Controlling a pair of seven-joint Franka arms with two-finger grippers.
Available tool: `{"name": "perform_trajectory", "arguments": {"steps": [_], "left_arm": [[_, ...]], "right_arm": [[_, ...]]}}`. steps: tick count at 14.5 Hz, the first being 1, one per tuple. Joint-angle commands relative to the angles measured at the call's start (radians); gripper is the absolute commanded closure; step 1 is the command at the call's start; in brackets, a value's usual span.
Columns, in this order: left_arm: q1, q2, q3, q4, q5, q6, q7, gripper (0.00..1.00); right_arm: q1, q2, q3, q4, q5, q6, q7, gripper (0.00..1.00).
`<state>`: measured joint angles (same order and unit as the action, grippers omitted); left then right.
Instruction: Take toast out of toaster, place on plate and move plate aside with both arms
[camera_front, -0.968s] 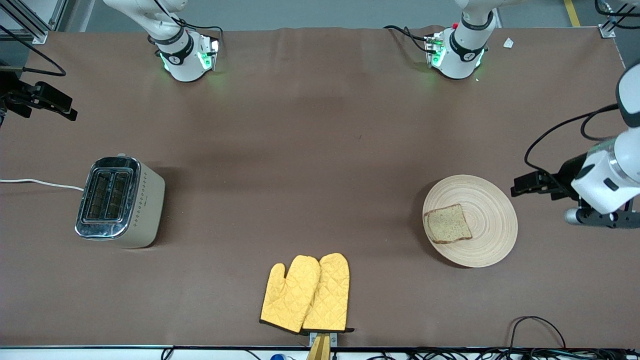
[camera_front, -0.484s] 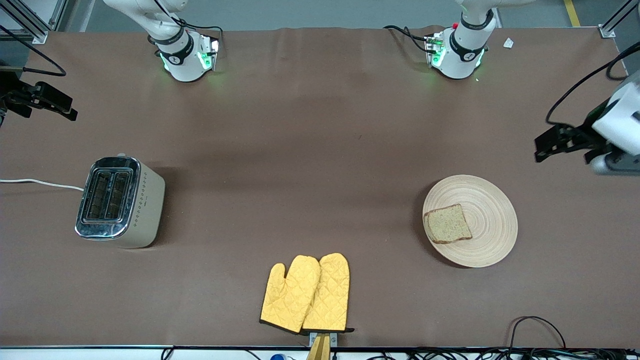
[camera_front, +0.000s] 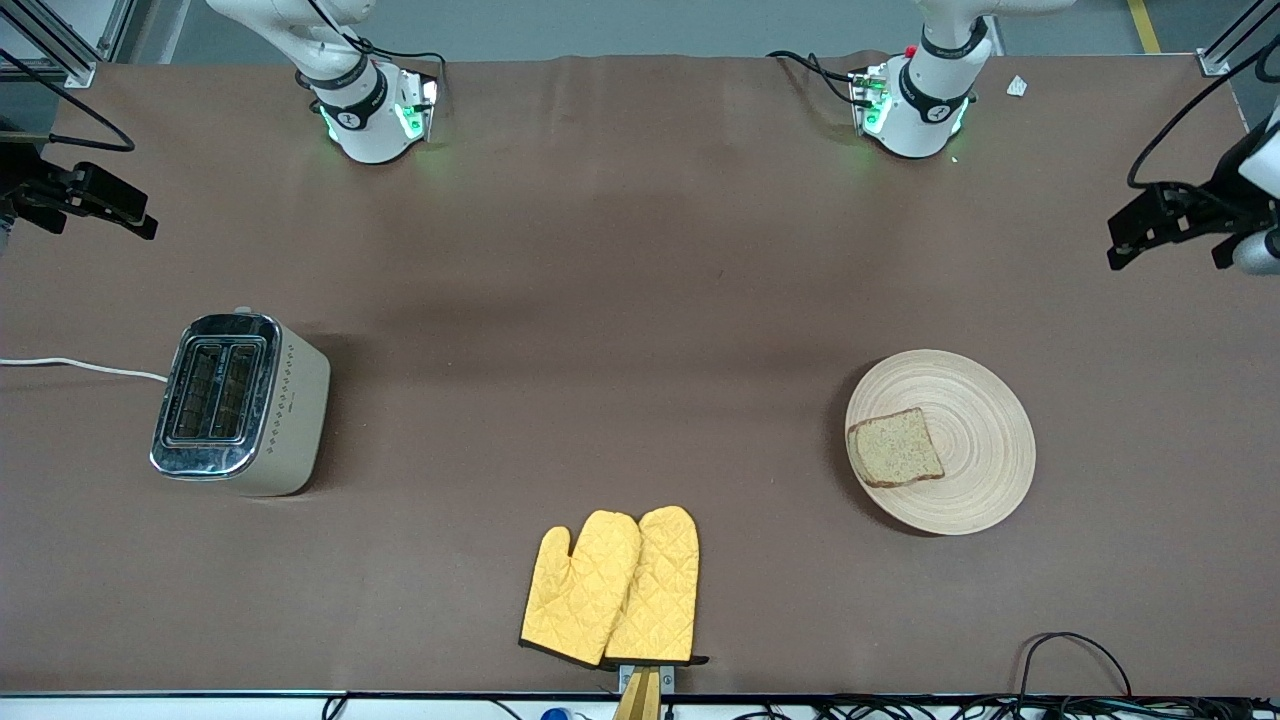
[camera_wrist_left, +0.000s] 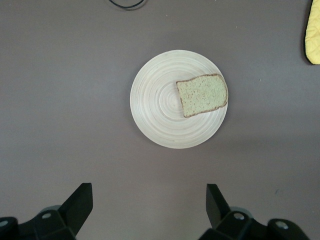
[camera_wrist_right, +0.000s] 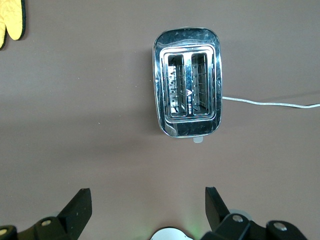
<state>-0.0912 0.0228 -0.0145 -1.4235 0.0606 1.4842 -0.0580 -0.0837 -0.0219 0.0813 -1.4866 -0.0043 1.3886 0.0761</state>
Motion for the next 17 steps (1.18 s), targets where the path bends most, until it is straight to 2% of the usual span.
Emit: {"name": "perform_trajectory", "arguments": {"steps": [1, 3, 17], "left_arm": [[-0.013, -0.06, 0.007, -0.066, 0.016, -0.011, -0.003, 0.0], [-0.013, -0.057, -0.001, -0.061, 0.015, -0.048, -0.014, 0.0], [-0.004, -0.038, 0.002, -0.035, 0.028, -0.058, 0.003, 0.0]], "right_arm": [[-0.007, -0.003, 0.011, -0.001, -0.006, -0.006, 0.005, 0.0], [-0.007, -0.003, 0.011, -0.001, -0.006, -0.006, 0.005, 0.0], [-0.008, -0.003, 0.011, -0.004, -0.006, -0.008, 0.005, 0.0]]}}
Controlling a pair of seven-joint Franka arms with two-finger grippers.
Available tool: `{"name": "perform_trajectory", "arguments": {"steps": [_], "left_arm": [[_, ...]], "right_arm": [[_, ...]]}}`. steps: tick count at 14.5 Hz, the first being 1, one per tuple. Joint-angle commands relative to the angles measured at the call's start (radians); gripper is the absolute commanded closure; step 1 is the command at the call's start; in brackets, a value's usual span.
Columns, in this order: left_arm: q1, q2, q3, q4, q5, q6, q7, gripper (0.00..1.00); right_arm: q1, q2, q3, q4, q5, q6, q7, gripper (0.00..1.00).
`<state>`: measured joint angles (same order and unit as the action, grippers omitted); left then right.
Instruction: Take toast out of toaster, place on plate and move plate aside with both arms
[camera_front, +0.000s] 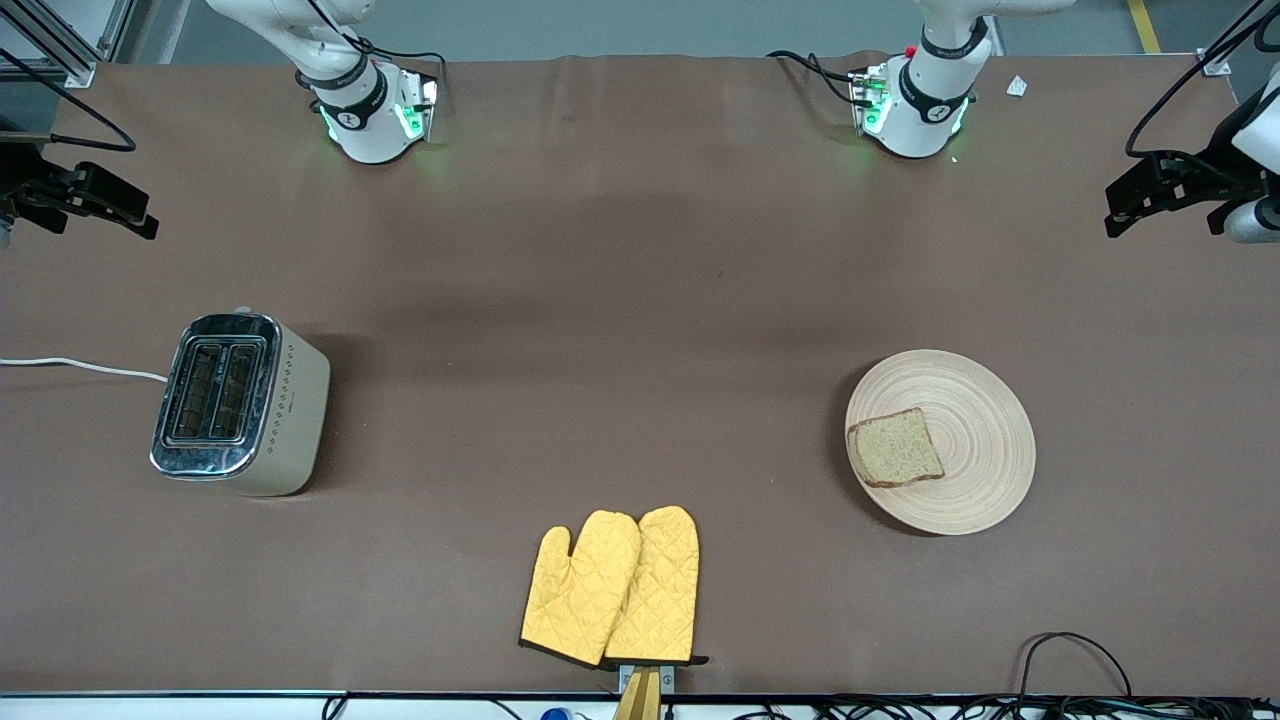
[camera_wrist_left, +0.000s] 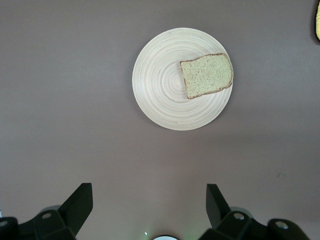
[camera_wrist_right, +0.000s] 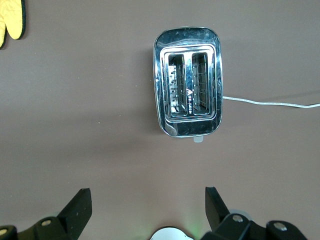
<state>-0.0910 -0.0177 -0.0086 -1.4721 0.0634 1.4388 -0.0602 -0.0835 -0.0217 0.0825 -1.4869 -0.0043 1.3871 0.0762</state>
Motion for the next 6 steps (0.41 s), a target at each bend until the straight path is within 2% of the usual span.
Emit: {"name": "perform_trajectory", "arguments": {"steps": [1, 6], "left_arm": [[-0.006, 0.002, -0.004, 0.013, 0.026, -0.012, 0.007, 0.0], [-0.018, 0.002, -0.008, 0.013, 0.012, -0.018, 0.008, 0.0]], "right_arm": [[-0.008, -0.003, 0.009, -0.003, -0.006, -0.005, 0.005, 0.0], [-0.008, -0.003, 0.009, -0.003, -0.006, -0.007, 0.005, 0.0]]}}
